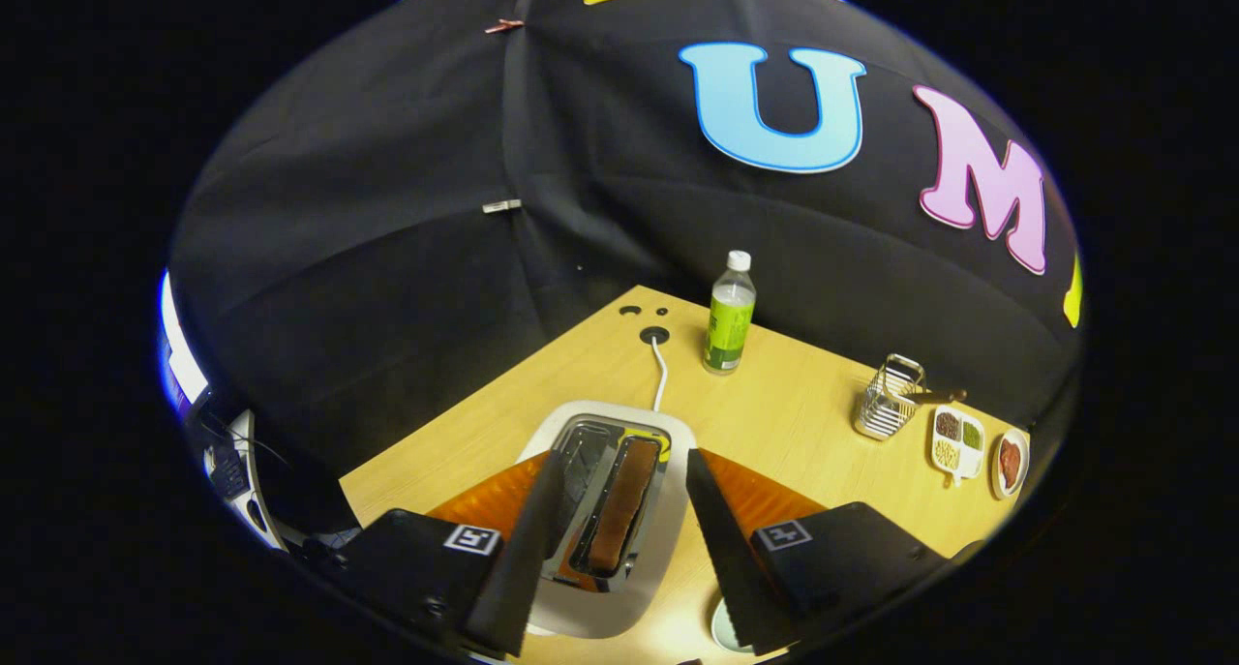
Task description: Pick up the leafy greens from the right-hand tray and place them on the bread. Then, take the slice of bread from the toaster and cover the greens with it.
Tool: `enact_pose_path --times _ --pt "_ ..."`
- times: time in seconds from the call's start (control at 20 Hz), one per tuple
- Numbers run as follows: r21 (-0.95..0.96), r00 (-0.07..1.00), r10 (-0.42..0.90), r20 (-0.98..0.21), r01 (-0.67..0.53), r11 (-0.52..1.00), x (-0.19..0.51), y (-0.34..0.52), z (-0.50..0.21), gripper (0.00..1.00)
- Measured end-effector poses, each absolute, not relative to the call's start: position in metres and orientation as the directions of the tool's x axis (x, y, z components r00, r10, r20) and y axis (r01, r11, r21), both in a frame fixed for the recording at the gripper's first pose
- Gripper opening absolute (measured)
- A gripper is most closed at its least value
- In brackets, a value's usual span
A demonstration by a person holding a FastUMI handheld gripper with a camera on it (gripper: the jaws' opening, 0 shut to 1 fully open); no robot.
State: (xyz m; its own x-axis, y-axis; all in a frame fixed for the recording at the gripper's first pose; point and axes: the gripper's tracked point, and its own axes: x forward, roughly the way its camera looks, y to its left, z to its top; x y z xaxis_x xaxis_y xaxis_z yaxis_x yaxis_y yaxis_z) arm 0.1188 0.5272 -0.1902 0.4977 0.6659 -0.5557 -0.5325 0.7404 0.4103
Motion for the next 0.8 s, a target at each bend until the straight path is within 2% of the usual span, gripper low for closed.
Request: enact_pose_path --times 0.2,0.25,0.4,0.5,0.8 --pt "0.432 0.477 0.639 -0.604 -0.477 0.765 0.121 0.535 -0.207 0.59" --pt "0.436 0.470 0.635 -0.613 -0.469 0.768 0.121 0.536 -0.212 0.45" --pt "0.469 0.464 0.624 -0.629 -0.413 0.781 0.119 0.538 -0.215 0.20" --pt "0.472 0.463 0.626 -0.627 -0.413 0.779 0.117 0.539 -0.212 0.15" --pt "0.508 0.499 0.656 -0.567 -0.415 0.755 0.122 0.528 -0.175 0.15"
